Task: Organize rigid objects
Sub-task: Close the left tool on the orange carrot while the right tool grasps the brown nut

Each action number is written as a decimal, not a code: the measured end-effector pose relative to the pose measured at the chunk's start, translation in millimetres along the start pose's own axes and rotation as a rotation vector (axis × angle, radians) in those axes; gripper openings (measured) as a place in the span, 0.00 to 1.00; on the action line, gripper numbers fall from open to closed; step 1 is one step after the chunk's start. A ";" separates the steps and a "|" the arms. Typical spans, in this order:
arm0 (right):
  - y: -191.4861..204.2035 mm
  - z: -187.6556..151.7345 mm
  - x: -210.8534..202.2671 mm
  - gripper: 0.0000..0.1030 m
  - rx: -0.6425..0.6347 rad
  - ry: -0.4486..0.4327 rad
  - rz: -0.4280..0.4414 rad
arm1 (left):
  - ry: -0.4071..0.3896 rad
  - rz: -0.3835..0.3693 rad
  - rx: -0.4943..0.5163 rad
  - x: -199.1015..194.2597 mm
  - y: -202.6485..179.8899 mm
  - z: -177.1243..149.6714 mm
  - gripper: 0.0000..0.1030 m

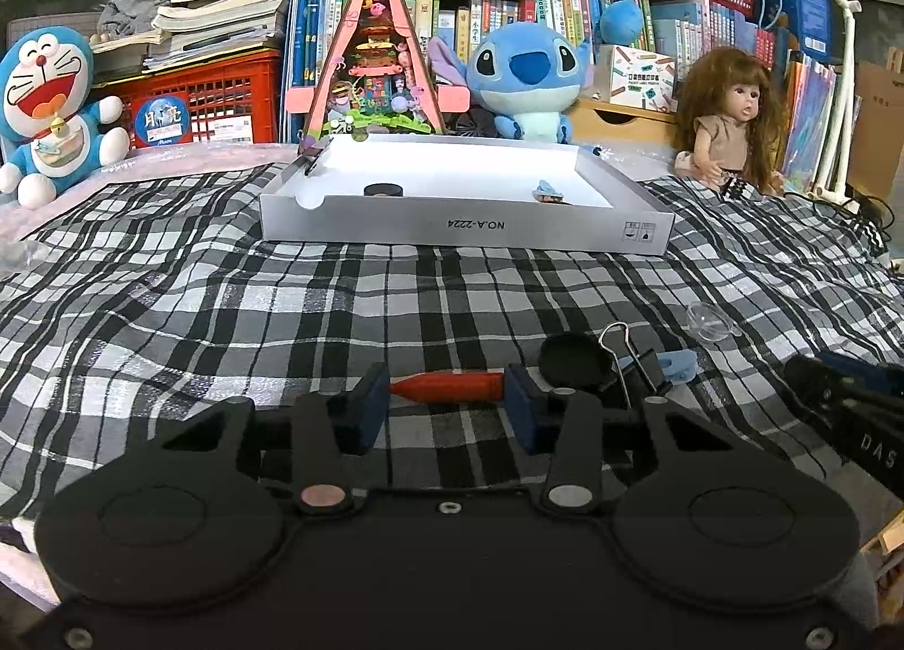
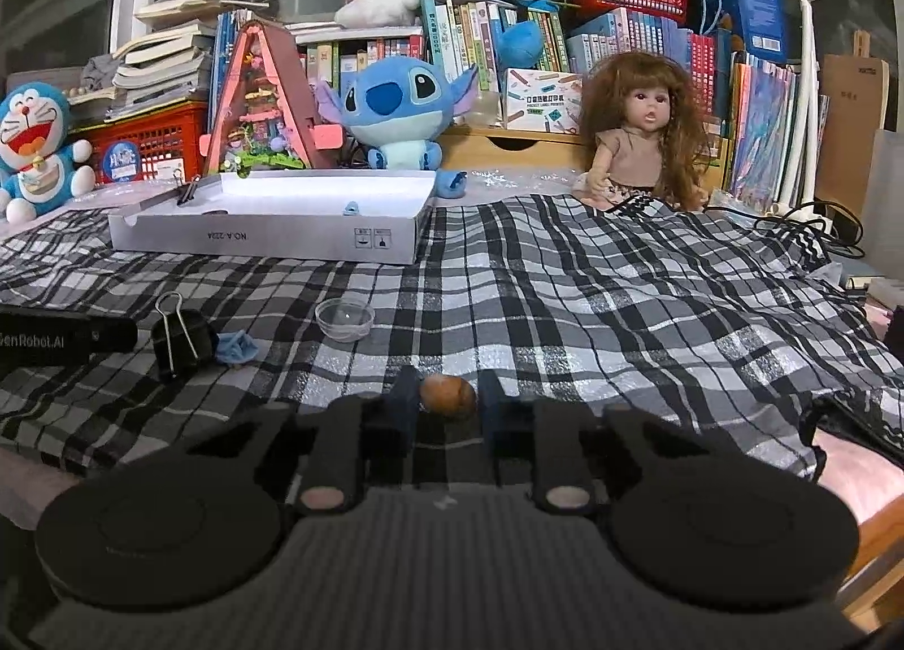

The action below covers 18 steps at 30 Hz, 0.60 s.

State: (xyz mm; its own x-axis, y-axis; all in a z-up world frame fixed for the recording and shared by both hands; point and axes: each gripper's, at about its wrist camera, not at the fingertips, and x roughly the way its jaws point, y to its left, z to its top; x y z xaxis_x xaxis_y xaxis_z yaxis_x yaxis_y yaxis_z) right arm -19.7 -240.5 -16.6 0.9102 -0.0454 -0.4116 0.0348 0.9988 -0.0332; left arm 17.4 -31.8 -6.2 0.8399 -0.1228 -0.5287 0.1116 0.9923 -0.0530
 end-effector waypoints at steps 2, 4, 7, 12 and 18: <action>1.7 0.9 -1.5 0.25 -0.011 -0.005 0.005 | 0.002 0.002 0.001 -1.6 1.6 -0.2 0.40; 4.4 1.5 -2.7 0.25 -0.023 -0.009 0.012 | 0.003 0.002 -0.003 -2.9 3.5 0.0 0.40; 8.4 2.9 -3.3 0.25 -0.028 -0.011 0.030 | 0.005 0.005 -0.007 -4.3 6.8 1.0 0.40; 12.7 6.4 -2.4 0.25 -0.027 -0.011 0.050 | 0.004 0.016 -0.007 -5.9 11.8 4.3 0.40; 13.4 15.6 2.0 0.25 -0.004 -0.006 0.069 | -0.003 0.026 -0.006 -7.1 18.3 11.2 0.40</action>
State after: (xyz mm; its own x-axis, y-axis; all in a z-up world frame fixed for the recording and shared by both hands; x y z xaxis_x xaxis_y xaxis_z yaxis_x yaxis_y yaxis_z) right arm -11.0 -227.0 -3.6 0.9130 0.0237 -0.4073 -0.0300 0.9995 -0.0091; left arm 19.4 -13.0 6.1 0.8440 -0.0968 -0.5276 0.0863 0.9953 -0.0446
